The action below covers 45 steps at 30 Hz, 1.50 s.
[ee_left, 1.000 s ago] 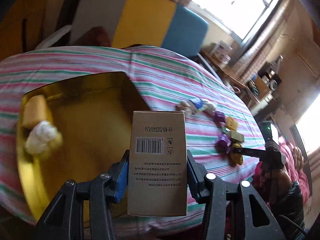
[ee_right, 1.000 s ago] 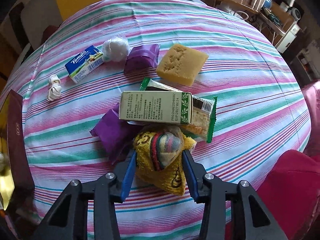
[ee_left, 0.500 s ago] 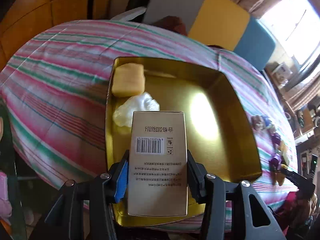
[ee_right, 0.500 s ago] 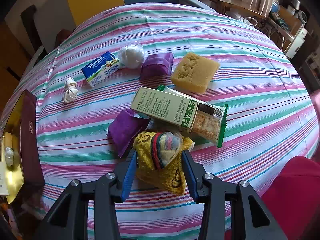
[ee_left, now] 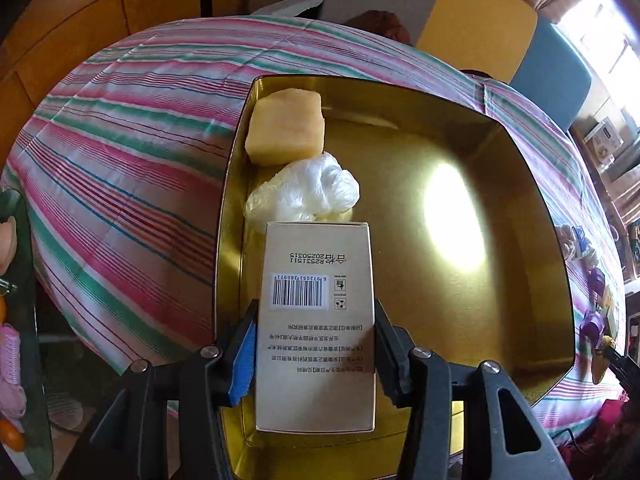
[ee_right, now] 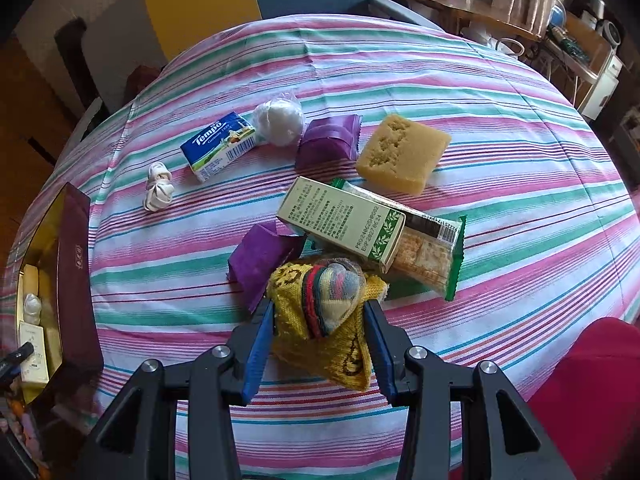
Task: Organize objects
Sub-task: 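Release the white box into the tray with left tool while right tool grasps yellow pouch, then carry the yellow knitted pouch into the tray and open the right tool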
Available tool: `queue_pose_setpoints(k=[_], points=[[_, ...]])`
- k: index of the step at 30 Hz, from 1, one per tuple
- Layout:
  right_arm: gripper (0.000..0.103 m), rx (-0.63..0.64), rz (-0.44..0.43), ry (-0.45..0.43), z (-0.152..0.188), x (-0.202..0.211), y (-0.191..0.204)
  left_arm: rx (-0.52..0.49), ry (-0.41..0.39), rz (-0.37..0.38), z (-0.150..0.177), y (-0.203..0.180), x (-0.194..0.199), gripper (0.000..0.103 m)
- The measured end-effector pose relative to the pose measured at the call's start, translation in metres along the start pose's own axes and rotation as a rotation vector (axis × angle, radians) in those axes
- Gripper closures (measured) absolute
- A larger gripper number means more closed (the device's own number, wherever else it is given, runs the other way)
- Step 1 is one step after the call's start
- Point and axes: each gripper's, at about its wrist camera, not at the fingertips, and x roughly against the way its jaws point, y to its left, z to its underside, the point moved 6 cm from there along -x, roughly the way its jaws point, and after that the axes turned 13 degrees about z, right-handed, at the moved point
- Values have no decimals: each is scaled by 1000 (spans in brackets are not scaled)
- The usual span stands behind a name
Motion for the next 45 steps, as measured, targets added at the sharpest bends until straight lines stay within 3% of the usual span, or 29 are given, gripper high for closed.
queue_pose_setpoints(k=[8,15,18,23,28,33,38,45], points=[[58,10,-4,-2,1,1,1,-15,-28,-26,-3,-2,-2,52],[58,32,-26,-1,2,1,5,-32,-20,6,0,-10,6,36],[59,47,-40,-4,3,3,8,-41,-34,6,0,-14,14,34],[60,52,-73,-13,8,11,9,-42,-98,40,-4,-17,41,34],[60,75,-157,-42,20,32,24,-56,-185,73,-11,-16,68,34],[60,172,-270,-112,25,70,71,-55,-200,114,-11,-10,74,34],[60,355,-394,-179,30,112,150,-21,-191,152,-7,-1,76,35],[60,568,-522,-180,53,133,266,-7,-217,143,-7,15,85,35]])
